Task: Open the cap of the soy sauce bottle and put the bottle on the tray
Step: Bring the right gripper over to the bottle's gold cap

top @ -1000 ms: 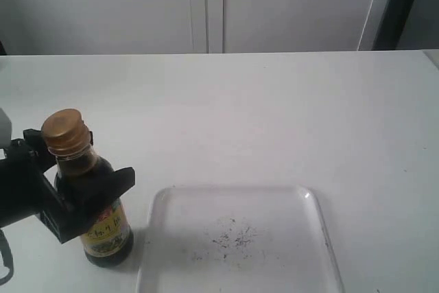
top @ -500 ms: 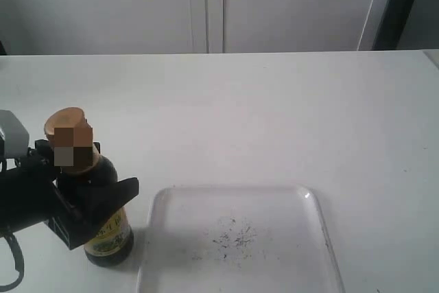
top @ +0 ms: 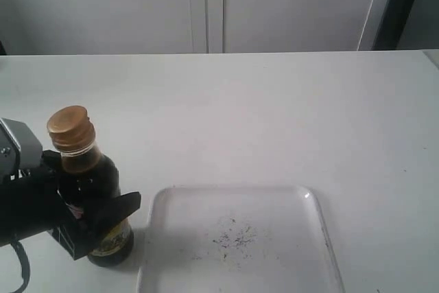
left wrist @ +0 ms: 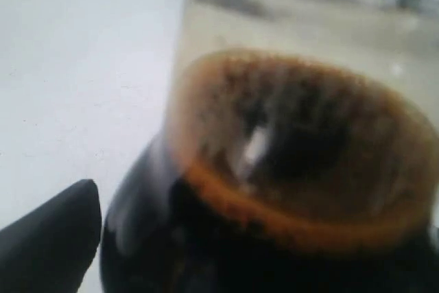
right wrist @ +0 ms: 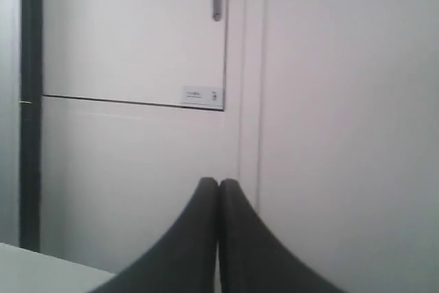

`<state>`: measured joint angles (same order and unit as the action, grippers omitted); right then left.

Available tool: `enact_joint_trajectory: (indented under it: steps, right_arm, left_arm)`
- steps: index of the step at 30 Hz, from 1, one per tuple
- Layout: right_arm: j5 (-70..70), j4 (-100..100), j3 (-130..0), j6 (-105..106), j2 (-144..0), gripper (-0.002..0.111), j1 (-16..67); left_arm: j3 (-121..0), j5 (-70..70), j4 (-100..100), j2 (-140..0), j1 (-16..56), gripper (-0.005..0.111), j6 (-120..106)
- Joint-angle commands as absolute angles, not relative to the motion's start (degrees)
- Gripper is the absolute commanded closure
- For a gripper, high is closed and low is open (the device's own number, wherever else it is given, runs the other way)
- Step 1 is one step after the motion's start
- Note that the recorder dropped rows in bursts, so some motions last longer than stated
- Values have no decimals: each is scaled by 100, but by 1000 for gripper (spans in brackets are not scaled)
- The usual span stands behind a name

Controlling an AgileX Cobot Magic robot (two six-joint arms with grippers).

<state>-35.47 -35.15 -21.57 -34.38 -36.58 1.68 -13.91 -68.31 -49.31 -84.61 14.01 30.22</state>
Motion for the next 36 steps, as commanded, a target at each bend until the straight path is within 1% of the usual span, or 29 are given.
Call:
enact_joint_trajectory:
  steps: [1, 3, 6, 8, 11, 14, 18, 21, 25, 28, 31, 32, 33, 34, 36]
  right_arm:
    - [-4456, -4794, -2851, -4253, -4599, 108, 177]
    - [-4381, -5158, -3188, -4744, -5008, 108, 177]
    - [-4392, -5205, -3491, -4868, -5498, 108, 265]
    - [-4380, -5205, -3652, -4868, -5768, 108, 423]
    - [-4040, -5205, -3896, -4858, -6080, 108, 796]
    - [-3199, -5193, -4159, -4726, -6288, 108, 1321]
    - [-2543, -4783, -4483, -4137, -6595, 108, 2032]
    - [-2123, -4084, -4617, -3149, -6845, 108, 2519]
    - [-2037, -2824, -4617, -1503, -7224, 108, 2941]
    - [-2037, -1446, -4607, -158, -7589, 108, 3216]
    - [-2295, 1436, -4607, 2850, -8181, 108, 3706]
    - [-2372, 1862, -4607, 3236, -8250, 108, 3800]
    - [-2634, 2811, -4595, 3948, -8400, 108, 4043]
    - [-2829, 3124, -4565, 4095, -8458, 108, 4146]
    - [-3839, 3322, -4309, 4179, -8666, 108, 4480]
  left_arm:
    - [-1371, -6675, -5031, -8463, 1442, 13, 2974]
    - [-1371, -6618, -5031, -8463, 1442, 13, 2959]
    - [-1371, -6576, -5019, -8463, 1442, 15, 2961]
    - [-1371, -6576, -5019, -8463, 1442, 19, 2961]
    - [-1371, -6473, -5032, -8463, 1442, 29, 2961]
    - [-1371, -6447, -5120, -8463, 1442, 43, 2961]
    - [-1371, -6430, -5186, -8463, 1442, 68, 2961]
    - [-1371, -6404, -5232, -8463, 1442, 87, 2961]
    - [-1371, -6404, -5270, -8463, 1442, 107, 2933]
    - [-1371, -6437, -5270, -8463, 1442, 107, 2829]
    - [-1371, -6437, -5270, -8463, 1442, 107, 2829]
    - [-1371, -6437, -5270, -8463, 1442, 107, 2829]
    - [-1371, -6437, -5240, -8463, 1442, 107, 2800]
    - [-1371, -6437, -5240, -8463, 1442, 107, 2800]
    - [-1371, -6424, -5231, -8463, 1442, 107, 2800]
